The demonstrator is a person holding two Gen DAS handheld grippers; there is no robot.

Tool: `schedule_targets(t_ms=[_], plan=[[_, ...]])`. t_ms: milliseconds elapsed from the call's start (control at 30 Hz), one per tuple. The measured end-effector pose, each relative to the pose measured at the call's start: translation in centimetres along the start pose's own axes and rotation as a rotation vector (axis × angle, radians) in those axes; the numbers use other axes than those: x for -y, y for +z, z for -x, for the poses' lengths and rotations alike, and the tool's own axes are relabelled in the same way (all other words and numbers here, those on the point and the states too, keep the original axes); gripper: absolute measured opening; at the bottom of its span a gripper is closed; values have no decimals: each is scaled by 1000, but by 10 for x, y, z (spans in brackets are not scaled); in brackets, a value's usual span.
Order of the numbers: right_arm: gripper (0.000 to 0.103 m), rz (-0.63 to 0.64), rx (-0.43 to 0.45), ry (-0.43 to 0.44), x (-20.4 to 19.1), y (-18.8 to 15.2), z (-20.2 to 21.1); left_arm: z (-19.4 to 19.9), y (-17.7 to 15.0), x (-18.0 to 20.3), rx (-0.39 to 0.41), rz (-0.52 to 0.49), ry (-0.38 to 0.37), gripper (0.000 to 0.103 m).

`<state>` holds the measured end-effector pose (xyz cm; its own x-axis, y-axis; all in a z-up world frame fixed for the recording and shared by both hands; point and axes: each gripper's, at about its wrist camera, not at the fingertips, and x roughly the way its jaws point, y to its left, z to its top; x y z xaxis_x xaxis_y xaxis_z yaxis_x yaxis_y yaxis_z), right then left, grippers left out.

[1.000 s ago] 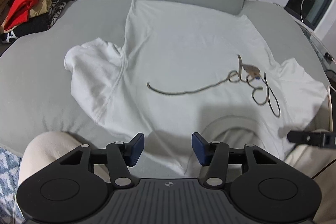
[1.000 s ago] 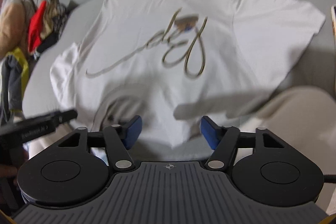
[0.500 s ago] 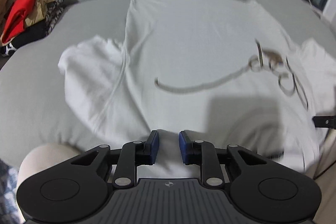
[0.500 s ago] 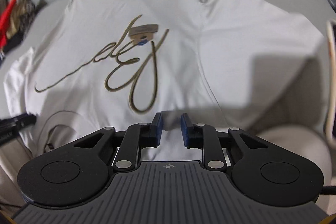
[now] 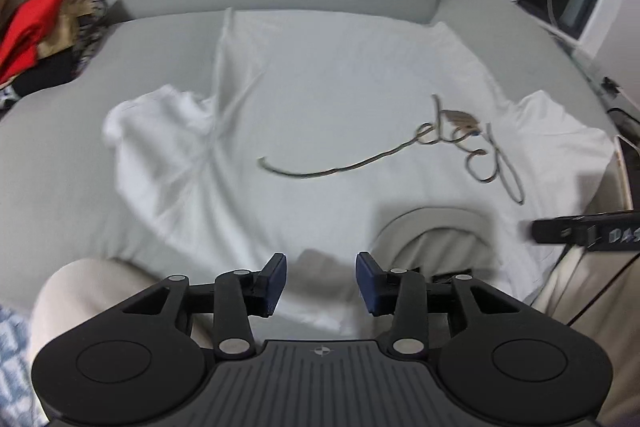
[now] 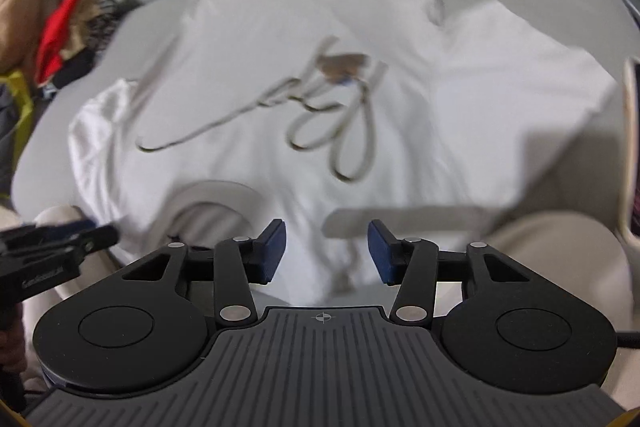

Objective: Fold clothes

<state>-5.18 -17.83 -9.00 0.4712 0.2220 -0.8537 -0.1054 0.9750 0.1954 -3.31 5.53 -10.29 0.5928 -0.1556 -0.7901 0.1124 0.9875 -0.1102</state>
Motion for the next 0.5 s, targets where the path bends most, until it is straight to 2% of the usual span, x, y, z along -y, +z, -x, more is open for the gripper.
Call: schedule_targets(t_ms=[67, 133, 233, 300, 367, 433, 500], plan=[[41, 42, -7, 9, -9, 2, -8, -15, -1, 5, -35, -35, -2, 37], [40, 83, -39, -18, -15, -2, -19, -29, -5, 11, -116, -50, 18, 36], [42, 64, -164, -32, -9, -17, -36, -31, -8, 7, -155, -40, 22, 39], [40, 24, -254, -33, -2, -26, -46, -34, -8, 6, -215, -44, 27, 42], [40, -12, -325, -34, 4, -33, -53, -36, -14, 7, -285, -54, 31, 39], [41, -20, -297, -8, 3, -31, -46, -34, -20, 8, -307, -62, 26, 38], [49, -7, -234, 21, -1, -24, -32, -27, -19, 5, -275, -40, -3, 41]])
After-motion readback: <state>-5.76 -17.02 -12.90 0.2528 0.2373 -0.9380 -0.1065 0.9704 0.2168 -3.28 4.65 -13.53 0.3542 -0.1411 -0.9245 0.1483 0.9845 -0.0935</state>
